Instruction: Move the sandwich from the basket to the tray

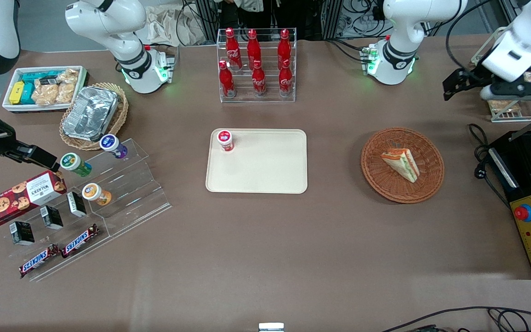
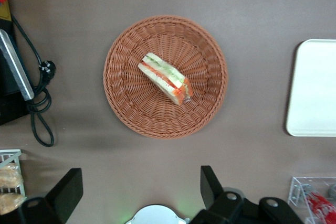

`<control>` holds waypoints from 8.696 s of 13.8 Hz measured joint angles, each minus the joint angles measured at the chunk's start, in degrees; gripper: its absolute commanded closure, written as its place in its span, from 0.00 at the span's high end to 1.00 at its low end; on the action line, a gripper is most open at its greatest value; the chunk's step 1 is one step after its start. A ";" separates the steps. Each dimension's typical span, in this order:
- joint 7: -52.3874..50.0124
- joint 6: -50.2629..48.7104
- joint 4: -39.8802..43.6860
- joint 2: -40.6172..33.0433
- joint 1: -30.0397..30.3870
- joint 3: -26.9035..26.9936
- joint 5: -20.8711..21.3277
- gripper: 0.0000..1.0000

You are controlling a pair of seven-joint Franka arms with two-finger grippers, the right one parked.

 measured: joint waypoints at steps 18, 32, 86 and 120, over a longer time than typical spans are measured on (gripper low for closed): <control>-39.98 40.85 -18.73 17.60 -0.35 -2.60 0.43 0.99; -48.55 50.42 -23.20 23.53 -2.85 -2.33 5.23 0.99; -51.82 34.09 14.11 46.29 -22.73 -23.32 14.63 0.00; -9.71 -3.86 24.80 25.20 11.09 -21.94 13.21 0.99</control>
